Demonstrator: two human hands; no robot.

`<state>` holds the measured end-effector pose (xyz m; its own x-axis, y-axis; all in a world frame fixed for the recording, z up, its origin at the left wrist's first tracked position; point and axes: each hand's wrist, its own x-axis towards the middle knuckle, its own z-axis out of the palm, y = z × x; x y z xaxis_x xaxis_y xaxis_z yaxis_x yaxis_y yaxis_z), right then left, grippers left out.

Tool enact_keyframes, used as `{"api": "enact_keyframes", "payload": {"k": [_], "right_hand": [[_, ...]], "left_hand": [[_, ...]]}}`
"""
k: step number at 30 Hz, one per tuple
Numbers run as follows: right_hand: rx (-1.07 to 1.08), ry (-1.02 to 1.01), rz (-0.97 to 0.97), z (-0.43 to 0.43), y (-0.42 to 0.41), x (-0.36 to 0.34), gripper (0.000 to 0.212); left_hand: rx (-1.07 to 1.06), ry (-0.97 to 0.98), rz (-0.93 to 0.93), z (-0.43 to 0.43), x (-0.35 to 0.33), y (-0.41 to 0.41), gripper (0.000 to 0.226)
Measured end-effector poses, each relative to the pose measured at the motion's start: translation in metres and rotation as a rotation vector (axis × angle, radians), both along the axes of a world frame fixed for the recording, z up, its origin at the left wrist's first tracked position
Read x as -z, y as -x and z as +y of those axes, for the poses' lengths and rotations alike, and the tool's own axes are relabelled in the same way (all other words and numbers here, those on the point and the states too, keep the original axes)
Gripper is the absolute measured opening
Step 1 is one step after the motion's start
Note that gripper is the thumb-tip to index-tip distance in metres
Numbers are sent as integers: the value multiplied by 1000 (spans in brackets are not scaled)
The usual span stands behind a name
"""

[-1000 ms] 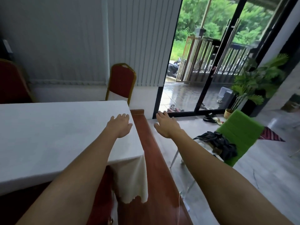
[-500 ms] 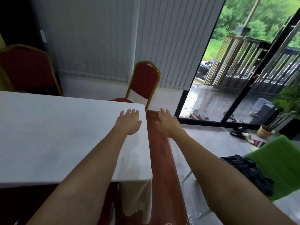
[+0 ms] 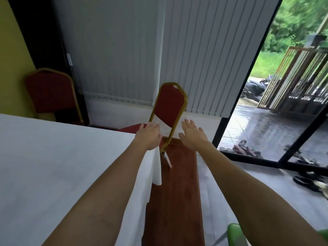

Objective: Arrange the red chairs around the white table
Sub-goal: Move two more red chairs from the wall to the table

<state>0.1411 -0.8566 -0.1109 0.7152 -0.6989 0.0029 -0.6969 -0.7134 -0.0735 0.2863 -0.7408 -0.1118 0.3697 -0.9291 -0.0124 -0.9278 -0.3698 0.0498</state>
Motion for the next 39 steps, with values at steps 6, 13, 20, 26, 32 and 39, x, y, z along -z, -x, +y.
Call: {"api": "enact_keyframes", "payload": {"k": [6,13,20,26,32,39], "right_hand": [[-30,-61,4,-52,-2,9,60],[-90,-76,16,-136,-41,18,60],[-87,-50,22,-230,-97,10,61],[-59,-35,28,-299,-121,14,62],[-65,-41,29,-358,-151,15,62],[-101,-44,37,-446,-183,16,63]], "left_hand": [[-35,-25,16,-47,1,0,57],[-62,-46,-10,-124,4,-33,56],[-69,2,8,-215,7,-90,53],[-28,-9,16,-276,13,-116,55],[-24,-51,60,-329,26,-141,60],[-65,-33,131,-410,34,-171,60]]}}
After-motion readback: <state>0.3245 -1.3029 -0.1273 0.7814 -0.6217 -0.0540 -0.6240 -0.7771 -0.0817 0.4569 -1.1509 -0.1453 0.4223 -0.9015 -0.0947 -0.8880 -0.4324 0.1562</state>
